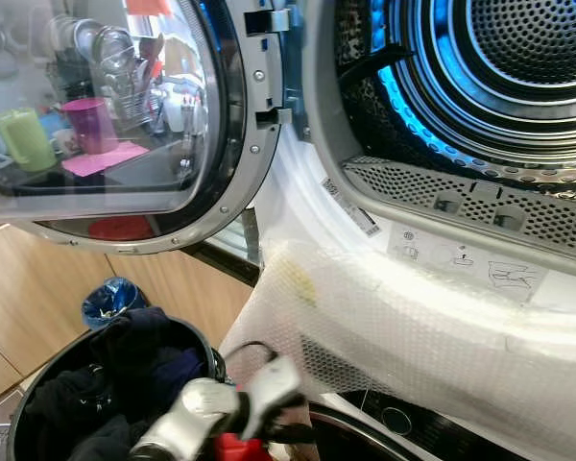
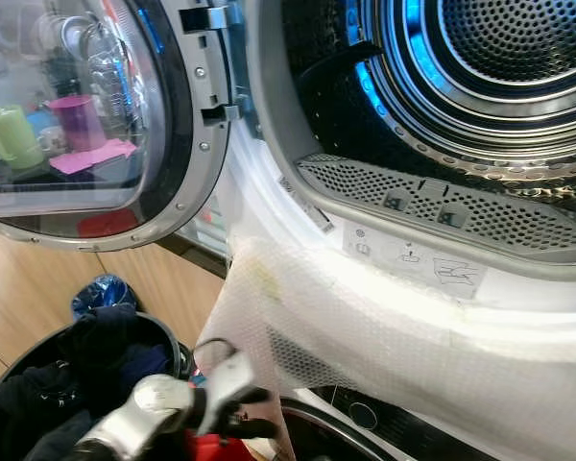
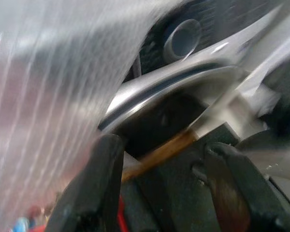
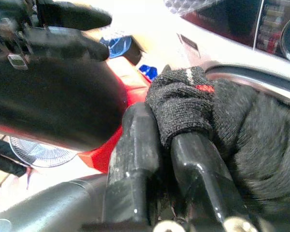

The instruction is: Clothes washing

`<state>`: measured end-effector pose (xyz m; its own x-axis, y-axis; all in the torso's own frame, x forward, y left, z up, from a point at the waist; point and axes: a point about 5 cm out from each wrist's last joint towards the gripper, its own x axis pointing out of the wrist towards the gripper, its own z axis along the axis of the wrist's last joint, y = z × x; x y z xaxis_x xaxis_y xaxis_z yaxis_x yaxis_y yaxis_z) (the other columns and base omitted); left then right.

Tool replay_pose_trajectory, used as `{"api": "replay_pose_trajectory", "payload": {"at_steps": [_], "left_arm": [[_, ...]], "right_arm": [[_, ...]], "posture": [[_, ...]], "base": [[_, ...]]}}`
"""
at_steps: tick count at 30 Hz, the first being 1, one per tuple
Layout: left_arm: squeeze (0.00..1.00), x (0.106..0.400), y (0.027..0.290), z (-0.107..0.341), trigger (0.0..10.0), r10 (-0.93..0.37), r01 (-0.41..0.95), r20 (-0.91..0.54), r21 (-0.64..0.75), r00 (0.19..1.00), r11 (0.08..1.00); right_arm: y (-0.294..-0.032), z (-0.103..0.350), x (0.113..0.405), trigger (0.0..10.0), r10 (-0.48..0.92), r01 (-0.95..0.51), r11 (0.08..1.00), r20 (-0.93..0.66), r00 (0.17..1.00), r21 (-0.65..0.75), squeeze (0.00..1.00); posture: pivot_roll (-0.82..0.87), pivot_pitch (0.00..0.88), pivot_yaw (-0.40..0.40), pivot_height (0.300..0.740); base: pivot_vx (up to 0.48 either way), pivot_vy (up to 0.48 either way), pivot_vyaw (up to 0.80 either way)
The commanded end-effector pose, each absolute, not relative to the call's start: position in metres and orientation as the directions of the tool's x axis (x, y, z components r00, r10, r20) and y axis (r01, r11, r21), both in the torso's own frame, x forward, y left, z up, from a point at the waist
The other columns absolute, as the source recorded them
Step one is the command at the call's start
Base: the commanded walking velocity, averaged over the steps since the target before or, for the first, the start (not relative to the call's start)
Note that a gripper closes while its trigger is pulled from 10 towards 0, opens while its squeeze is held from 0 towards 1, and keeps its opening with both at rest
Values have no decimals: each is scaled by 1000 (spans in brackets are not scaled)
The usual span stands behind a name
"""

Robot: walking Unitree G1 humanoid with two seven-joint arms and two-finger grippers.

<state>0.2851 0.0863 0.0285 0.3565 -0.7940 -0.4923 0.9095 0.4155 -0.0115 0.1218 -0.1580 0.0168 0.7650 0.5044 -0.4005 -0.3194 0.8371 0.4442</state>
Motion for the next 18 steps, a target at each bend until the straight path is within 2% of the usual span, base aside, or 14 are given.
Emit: {"api": "replay_pose_trajectory", "payload": {"at_steps": [1, 4, 5, 6, 7, 8, 9, 10, 12, 14, 15, 18], "left_arm": [[1000, 288, 81, 35, 10000, -813, 908, -446, -1, 375, 420], [1000, 294, 74, 67, 10000, -878, 920, -290, 21, 380, 391], [902, 293, 72, 81, 10000, -907, 933, -225, 31, 356, 358], [690, 292, 71, 85, 10000, -917, 939, -204, 29, 342, 343], [690, 292, 71, 85, 10000, -917, 939, -204, 29, 342, 343], [0, 291, 71, 90, 10000, -926, 944, -182, 38, 330, 328], [0, 288, 75, 97, 10000, -934, 944, -142, 56, 329, 324], [0, 287, 84, 96, 10000, -912, 923, -149, 111, 382, 368], [0, 286, 97, 92, 10000, -873, 884, -147, 130, 465, 449], [0, 286, 99, 91, 10000, -864, 874, -144, 135, 483, 466], [0, 285, 118, 88, 10000, -794, 803, -140, 190, 591, 564], [0, 286, 145, 85, 10000, -652, 656, -117, 266, 750, 707]], "right_arm": [[-158, 26, 126, 0, 507, -342, 834, -358, 784, 434, 0], [-160, 23, 124, 0, 507, -342, 836, -362, 783, 429, 0], [-160, 22, 123, 0, 508, -345, 836, -364, 781, 427, 0], [-160, 22, 123, 0, 509, -348, 835, -363, 780, 426, 0], [-160, 22, 123, 0, 509, -348, 835, -363, 780, 426, 0], [-160, 22, 122, 0, 510, -348, 835, -359, 782, 427, 0], [-159, 21, 123, 0, 502, -339, 836, -352, 790, 431, 0], [-159, 21, 124, 0, 488, -327, 841, -345, 802, 432, 0], [-159, 23, 125, 0, 472, -315, 842, -317, 822, 438, 0], [-159, 24, 125, 0, 469, -313, 843, -312, 826, 438, 0], [-158, 30, 124, 0, 469, -322, 831, -260, 844, 455, 0], [-155, 32, 119, 0, 487, -338, 814, -237, 841, 473, 0]], "posture": [[-61, 0, 95, 740], [-55, 0, 96, 740], [-54, 0, 96, 740], [-52, 0, 95, 740], [-52, 0, 95, 740], [-47, 0, 96, 740], [-39, 0, 96, 740], [-39, 0, 96, 740], [-32, 0, 98, 740], [-32, 0, 98, 740], [-22, 0, 99, 740], [-9, 0, 96, 740]], "base": [[0, 0, 0], [0, 0, 0], [0, 0, 0], [0, 0, 0], [0, 0, 0], [0, 0, 0], [0, 0, 0], [0, 0, 0], [0, 0, 0], [0, 0, 0], [0, 0, 0], [0, 0, 0]]}}
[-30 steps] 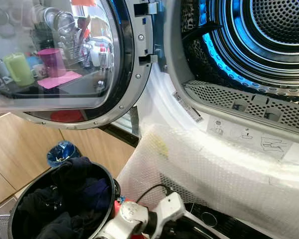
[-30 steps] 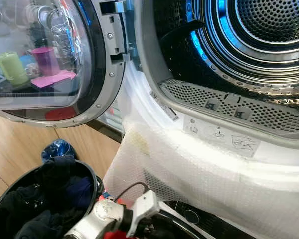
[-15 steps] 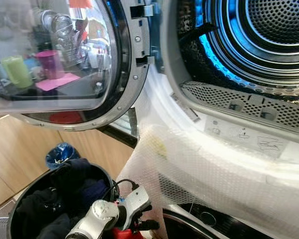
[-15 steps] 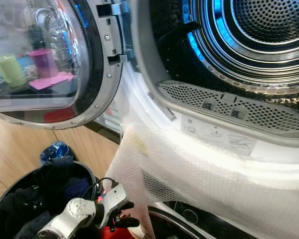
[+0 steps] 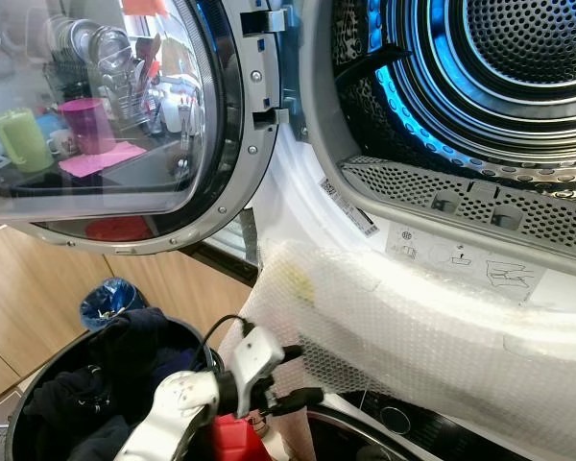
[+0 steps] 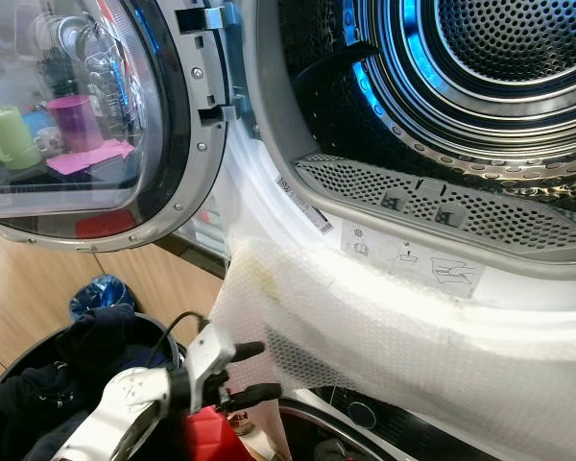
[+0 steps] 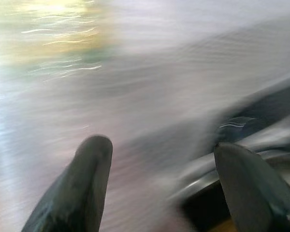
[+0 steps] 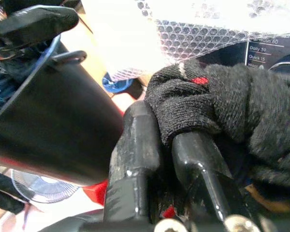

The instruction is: Clothes washing

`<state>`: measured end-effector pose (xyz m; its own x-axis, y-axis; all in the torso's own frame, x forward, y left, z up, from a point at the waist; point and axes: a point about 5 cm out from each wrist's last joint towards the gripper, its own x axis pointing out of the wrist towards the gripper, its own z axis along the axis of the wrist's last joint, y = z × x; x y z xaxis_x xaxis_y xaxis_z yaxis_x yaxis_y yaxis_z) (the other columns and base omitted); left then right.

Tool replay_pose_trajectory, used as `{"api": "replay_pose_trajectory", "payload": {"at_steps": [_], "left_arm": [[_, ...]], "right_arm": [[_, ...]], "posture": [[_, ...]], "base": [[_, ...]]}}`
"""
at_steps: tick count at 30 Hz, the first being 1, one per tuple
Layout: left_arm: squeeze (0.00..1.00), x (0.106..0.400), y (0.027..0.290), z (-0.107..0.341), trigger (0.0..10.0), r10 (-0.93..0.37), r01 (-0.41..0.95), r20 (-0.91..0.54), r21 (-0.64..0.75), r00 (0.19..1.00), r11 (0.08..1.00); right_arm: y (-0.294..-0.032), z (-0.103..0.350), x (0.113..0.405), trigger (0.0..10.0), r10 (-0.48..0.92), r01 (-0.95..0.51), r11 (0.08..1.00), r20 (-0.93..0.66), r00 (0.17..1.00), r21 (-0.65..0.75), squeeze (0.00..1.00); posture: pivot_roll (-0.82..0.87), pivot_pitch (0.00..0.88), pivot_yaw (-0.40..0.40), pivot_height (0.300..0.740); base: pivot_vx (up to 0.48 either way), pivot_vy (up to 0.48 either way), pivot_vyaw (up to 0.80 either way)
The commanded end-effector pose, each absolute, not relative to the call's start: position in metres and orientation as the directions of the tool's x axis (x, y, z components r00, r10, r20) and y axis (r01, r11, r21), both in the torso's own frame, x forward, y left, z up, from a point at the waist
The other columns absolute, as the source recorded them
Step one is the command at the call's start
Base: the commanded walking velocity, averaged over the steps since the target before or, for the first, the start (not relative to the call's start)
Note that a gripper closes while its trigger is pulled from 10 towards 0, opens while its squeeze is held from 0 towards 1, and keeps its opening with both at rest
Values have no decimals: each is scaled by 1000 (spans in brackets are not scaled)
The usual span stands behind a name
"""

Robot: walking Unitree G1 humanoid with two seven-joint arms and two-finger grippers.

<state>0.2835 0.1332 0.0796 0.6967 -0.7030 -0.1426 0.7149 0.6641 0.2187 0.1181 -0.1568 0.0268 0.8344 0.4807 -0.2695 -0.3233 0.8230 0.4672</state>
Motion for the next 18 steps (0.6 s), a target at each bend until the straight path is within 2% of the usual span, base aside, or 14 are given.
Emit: {"api": "replay_pose_trajectory", "payload": {"at_steps": [1, 3, 8, 11, 13, 14, 16, 18], "left_arm": [[0, 285, 163, 86, 10000, -545, 543, -82, 292, 834, 787], [0, 284, 181, 83, 10000, -419, 422, -77, 285, 905, 861], [0, 282, 193, 73, 10000, -296, 309, -88, 254, 951, 917], [0, 289, 187, 70, 10000, -279, 289, -76, 255, 957, 923], [0, 289, 187, 70, 10000, -268, 278, -71, 261, 961, 925], [0, 290, 182, 70, 10000, -274, 281, -63, 254, 960, 926], [0, 292, 177, 71, 10000, -292, 297, -55, 245, 955, 923], [0, 293, 176, 70, 10000, -296, 299, -51, 243, 954, 923]], "right_arm": [[-155, 30, 115, 0, 496, -342, 813, -253, 831, 471, 0], [-159, 29, 113, 0, 482, -329, 822, -260, 837, 464, 0], [-166, 48, 114, 0, 448, -331, 829, -181, 875, 451, 0], [-165, 87, 116, 0, 454, -409, 805, -4, 891, 430, 0], [-165, 88, 115, 0, 456, -414, 803, 6, 890, 429, 0], [-161, 113, 121, 0, 449, -457, 787, 124, 885, 415, 0], [-158, 144, 124, 0, 435, -508, 767, 265, 860, 391, 0], [-158, 153, 123, 0, 432, -522, 761, 298, 851, 386, 0]], "posture": [[-1, 0, 94, 740], [13, 0, 86, 740], [22, 0, 69, 740], [30, 0, 64, 740], [30, 0, 64, 740], [17, 0, 73, 740], [13, 0, 75, 740], [13, 0, 75, 740]], "base": [[0, 0, 0], [0, 0, 0], [0, 0, 0], [0, 0, 0], [0, 0, 0], [0, 0, 0], [0, 0, 0], [0, 0, 0]]}}
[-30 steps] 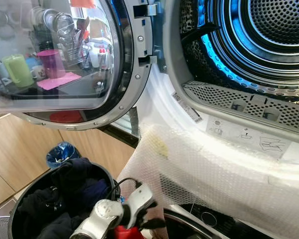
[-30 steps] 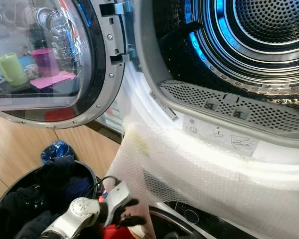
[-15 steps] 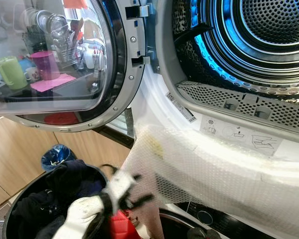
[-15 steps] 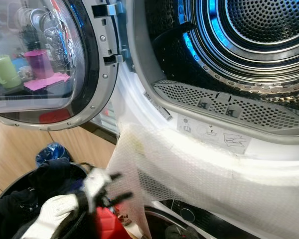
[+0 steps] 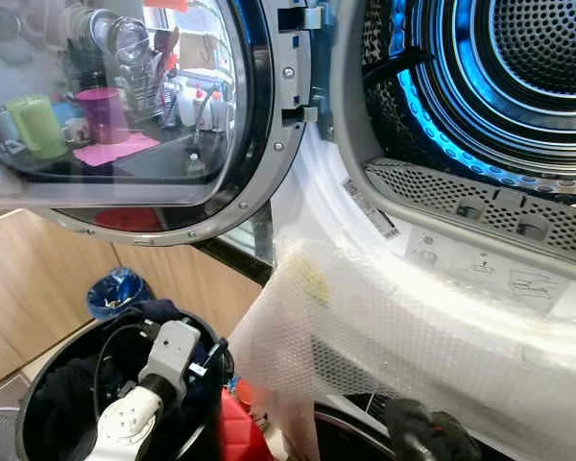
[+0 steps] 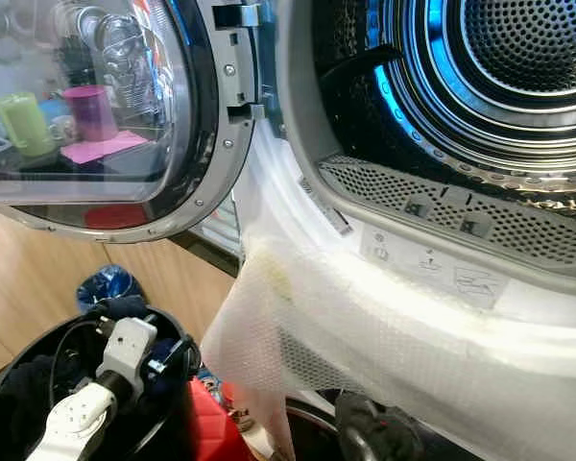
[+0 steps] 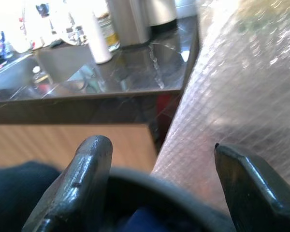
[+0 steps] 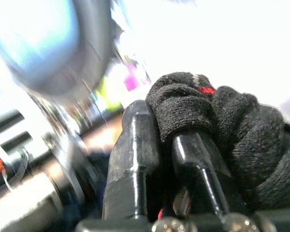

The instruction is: Clothes washing

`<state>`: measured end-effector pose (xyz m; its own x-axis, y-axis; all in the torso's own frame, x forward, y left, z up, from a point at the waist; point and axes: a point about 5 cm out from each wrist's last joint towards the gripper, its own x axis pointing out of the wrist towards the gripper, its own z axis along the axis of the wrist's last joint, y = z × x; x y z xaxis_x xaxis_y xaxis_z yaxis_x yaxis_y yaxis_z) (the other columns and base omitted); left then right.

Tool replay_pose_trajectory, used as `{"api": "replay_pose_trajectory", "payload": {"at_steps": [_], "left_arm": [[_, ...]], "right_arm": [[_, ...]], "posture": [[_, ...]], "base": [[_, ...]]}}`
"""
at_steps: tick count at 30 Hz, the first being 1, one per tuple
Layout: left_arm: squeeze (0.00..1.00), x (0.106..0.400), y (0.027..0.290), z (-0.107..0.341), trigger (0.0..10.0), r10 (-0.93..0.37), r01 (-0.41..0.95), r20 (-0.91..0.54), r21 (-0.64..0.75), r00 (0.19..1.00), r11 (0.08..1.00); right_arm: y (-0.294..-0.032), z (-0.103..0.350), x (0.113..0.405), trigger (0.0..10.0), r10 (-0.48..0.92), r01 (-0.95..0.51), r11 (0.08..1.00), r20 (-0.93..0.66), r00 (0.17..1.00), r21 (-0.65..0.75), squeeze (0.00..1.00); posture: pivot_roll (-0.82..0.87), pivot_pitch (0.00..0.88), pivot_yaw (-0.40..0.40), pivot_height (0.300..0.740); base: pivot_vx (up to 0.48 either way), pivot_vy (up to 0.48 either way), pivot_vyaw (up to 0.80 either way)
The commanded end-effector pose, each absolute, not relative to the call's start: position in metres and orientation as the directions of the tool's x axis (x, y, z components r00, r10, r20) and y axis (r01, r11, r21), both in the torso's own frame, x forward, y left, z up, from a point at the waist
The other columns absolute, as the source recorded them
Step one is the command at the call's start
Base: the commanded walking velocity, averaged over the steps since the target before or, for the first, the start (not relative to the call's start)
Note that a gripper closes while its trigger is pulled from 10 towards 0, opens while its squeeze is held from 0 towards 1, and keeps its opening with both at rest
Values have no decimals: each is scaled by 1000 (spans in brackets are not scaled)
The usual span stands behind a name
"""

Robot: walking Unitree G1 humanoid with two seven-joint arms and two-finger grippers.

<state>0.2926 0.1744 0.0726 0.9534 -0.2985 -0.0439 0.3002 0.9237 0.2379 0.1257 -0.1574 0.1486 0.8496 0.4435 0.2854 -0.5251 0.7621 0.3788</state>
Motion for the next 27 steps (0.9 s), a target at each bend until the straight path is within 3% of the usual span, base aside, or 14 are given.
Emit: {"api": "replay_pose_trajectory", "payload": {"at_steps": [1, 7, 9, 10, 14, 27], "left_arm": [[0, 293, 176, 70, 10000, -295, 299, -51, 243, 954, 923], [0, 294, 175, 70, 10000, -293, 296, -48, 246, 955, 923], [0, 300, 158, 71, 10000, -347, 346, -44, 253, 937, 903], [0, 301, 150, 70, 10000, -372, 370, -42, 258, 927, 892], [0, 295, 153, 66, 10000, -366, 365, -47, 251, 930, 897], [0, 290, 156, 61, 10000, -339, 341, -49, 236, 939, 910]], "right_arm": [[-158, 153, 123, 0, 432, -522, 761, 298, 851, 386, 0], [-158, 155, 122, 0, 432, -521, 758, 296, 852, 392, 0], [-170, 243, 150, 0, 413, -651, 734, 634, 653, 193, 0], [-168, 288, 147, 0, 434, -720, 691, 760, 484, 64, 0], [-168, 304, 146, 0, 401, -756, 653, 823, 403, 51, 0], [-165, 325, 159, 0, 454, -766, 642, 786, 419, 38, 0]], "posture": [[13, 0, 75, 740], [13, 0, 75, 740], [6, 0, 94, 740], [10, 0, 89, 740], [22, 0, 81, 740], [18, 0, 74, 740]], "base": [[0, 0, 0], [0, 0, 0], [0, 0, 0], [0, 0, 0], [0, 0, 0], [0, 0, 0]]}}
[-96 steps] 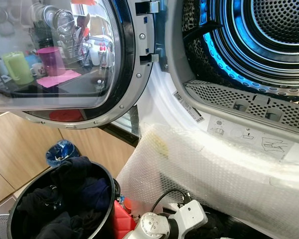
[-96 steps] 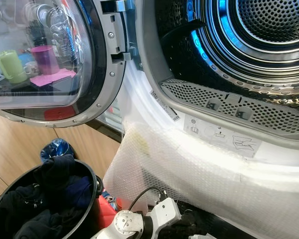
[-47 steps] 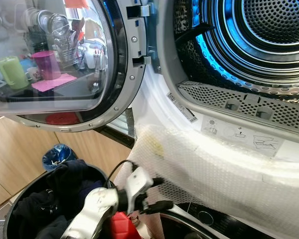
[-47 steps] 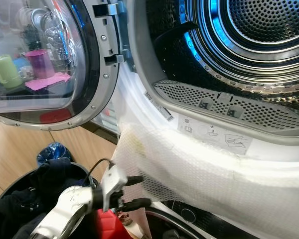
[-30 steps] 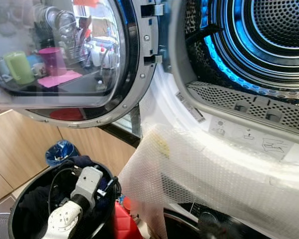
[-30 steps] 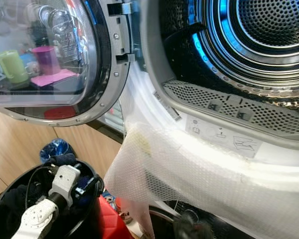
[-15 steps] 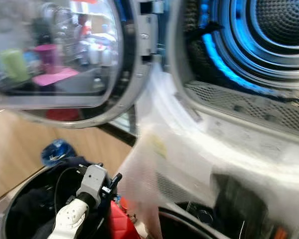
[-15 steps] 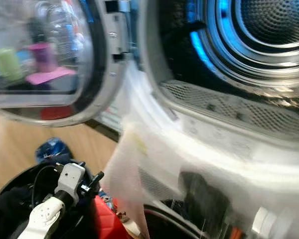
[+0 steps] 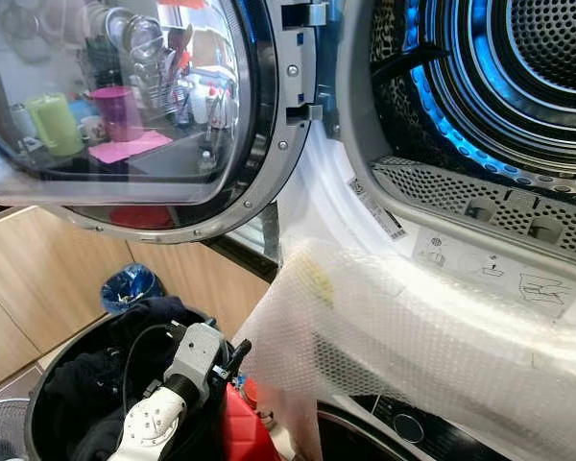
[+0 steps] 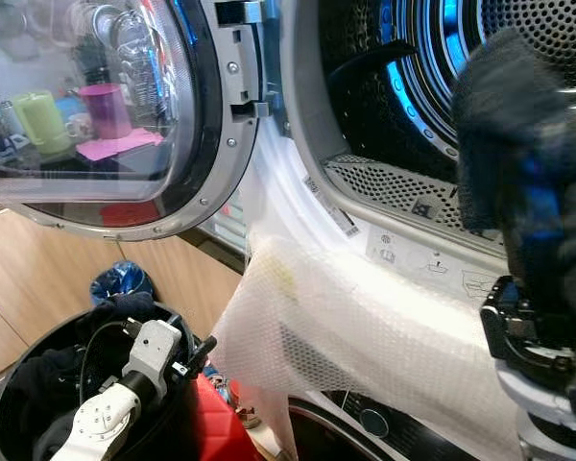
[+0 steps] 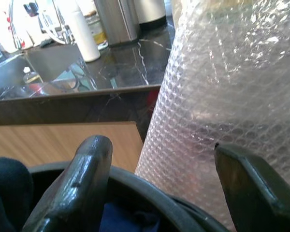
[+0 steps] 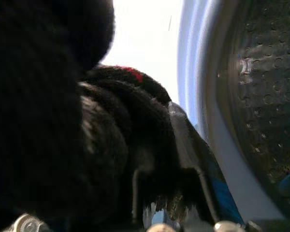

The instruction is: Clothes washing

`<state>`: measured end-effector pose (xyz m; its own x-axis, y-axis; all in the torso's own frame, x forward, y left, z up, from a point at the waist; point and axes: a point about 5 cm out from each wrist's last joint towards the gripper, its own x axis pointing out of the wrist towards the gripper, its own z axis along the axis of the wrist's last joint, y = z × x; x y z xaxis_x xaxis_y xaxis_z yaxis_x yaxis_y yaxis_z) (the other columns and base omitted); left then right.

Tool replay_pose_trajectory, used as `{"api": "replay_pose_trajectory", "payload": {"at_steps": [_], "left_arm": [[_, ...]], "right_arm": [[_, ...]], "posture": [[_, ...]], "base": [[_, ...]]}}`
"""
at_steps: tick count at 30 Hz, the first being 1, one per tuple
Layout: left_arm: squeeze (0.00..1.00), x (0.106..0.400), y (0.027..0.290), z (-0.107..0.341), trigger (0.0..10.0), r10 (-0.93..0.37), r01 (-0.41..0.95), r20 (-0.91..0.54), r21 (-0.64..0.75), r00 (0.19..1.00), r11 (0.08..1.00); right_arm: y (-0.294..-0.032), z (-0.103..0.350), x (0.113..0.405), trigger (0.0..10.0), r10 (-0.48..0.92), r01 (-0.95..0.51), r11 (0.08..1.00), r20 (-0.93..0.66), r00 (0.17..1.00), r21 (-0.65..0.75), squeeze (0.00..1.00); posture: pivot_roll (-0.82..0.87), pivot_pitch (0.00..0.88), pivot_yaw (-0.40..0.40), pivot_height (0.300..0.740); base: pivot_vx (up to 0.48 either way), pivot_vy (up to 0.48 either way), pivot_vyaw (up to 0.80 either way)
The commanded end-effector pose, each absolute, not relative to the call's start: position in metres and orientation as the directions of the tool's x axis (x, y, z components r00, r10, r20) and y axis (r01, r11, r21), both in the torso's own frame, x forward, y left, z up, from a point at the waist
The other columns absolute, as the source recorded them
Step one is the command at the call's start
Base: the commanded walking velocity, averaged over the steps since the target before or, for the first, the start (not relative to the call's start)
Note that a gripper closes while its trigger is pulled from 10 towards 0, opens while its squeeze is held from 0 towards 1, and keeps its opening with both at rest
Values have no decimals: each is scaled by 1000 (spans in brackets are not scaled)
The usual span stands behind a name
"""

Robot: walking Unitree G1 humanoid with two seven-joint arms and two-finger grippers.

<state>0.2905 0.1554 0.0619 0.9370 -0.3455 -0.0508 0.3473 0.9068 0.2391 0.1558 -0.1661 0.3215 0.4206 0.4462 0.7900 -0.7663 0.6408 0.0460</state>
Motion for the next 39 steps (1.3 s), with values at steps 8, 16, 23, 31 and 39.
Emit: {"api": "replay_pose_trajectory", "payload": {"at_steps": [8, 16, 23, 31, 39], "left_arm": [[0, 290, 153, 58, 10000, -345, 349, -58, 230, 937, 908], [0, 291, 151, 57, 10000, -350, 356, -67, 227, 934, 906], [0, 292, 147, 54, 10000, -368, 377, -82, 222, 926, 899], [0, 291, 145, 51, 10000, -379, 392, -100, 216, 920, 894], [0, 291, 142, 48, 10000, -397, 414, -121, 210, 910, 886]], "right_arm": [[-149, 344, 205, 0, 542, -754, 654, 734, 409, -62, 0], [-135, 364, 241, 0, 497, -696, 715, 748, 440, -67, 0], [-130, 381, 303, 0, 375, -546, 834, 647, 664, 78, 0], [-151, 391, 333, 0, 203, -360, 913, 554, 807, 190, 0], [-187, 424, 366, 0, 30, -184, 947, 497, 867, 264, 0]], "posture": [[-1, 0, 73, 740], [1, 0, 71, 740], [-12, 0, 73, 740], [-17, 0, 71, 740], [-61, 0, 88, 740]], "base": [[0, 0, 0], [0, 0, 0], [0, 0, 0], [0, 0, 0], [0, 0, 0]]}}
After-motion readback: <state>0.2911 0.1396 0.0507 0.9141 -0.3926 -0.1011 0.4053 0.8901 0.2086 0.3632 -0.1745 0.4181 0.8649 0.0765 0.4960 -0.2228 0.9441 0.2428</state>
